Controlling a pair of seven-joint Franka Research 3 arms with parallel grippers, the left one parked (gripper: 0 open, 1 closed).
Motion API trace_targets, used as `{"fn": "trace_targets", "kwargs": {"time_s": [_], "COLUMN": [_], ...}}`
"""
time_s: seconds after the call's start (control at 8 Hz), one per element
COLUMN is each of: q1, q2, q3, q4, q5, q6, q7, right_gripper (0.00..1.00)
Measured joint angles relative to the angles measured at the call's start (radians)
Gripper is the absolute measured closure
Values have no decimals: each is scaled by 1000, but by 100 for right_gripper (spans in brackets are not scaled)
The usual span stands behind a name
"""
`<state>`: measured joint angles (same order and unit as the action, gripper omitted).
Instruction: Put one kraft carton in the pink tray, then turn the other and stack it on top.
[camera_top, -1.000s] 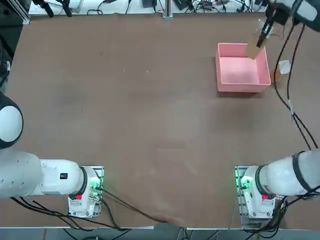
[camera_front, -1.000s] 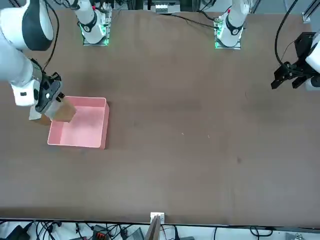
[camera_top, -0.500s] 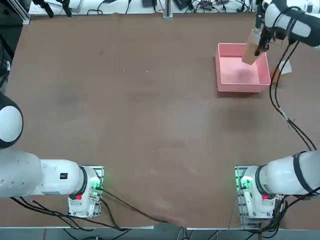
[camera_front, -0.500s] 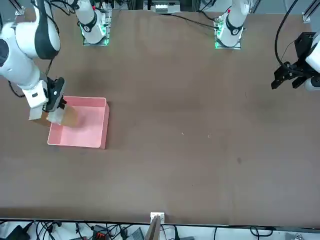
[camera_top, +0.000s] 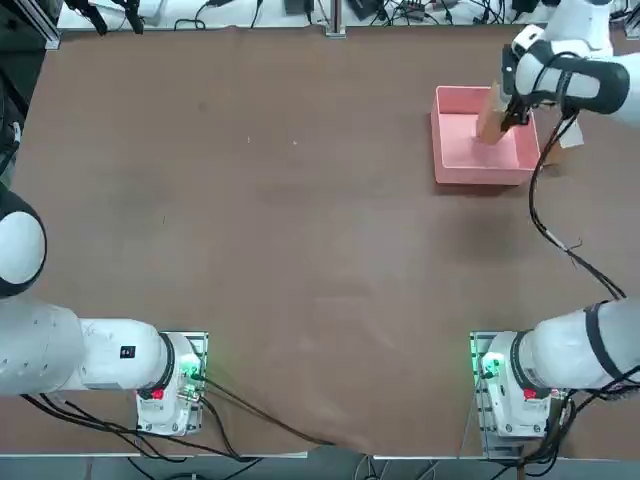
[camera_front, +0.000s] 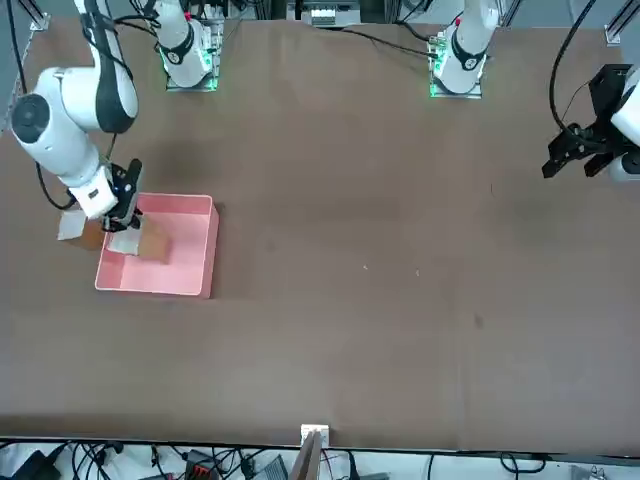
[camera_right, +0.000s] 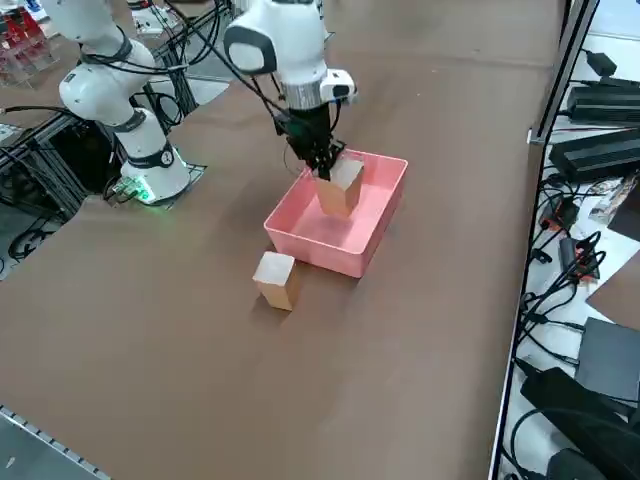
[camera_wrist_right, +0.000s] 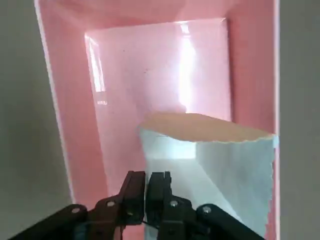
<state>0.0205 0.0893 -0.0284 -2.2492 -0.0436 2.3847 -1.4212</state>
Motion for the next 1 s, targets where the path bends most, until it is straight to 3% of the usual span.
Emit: {"fn": "trace_targets", "kwargs": {"time_s": [0.25,0.5,1.0], "q1": [0,1,1], "q2": [61,103,64], "q3": [6,16,16], "q4": [-3,-3,20], "q5": [0,0,3], "q6": [54,84,48], "q7": [-21,-26,-30], "right_gripper": [88,80,16]}}
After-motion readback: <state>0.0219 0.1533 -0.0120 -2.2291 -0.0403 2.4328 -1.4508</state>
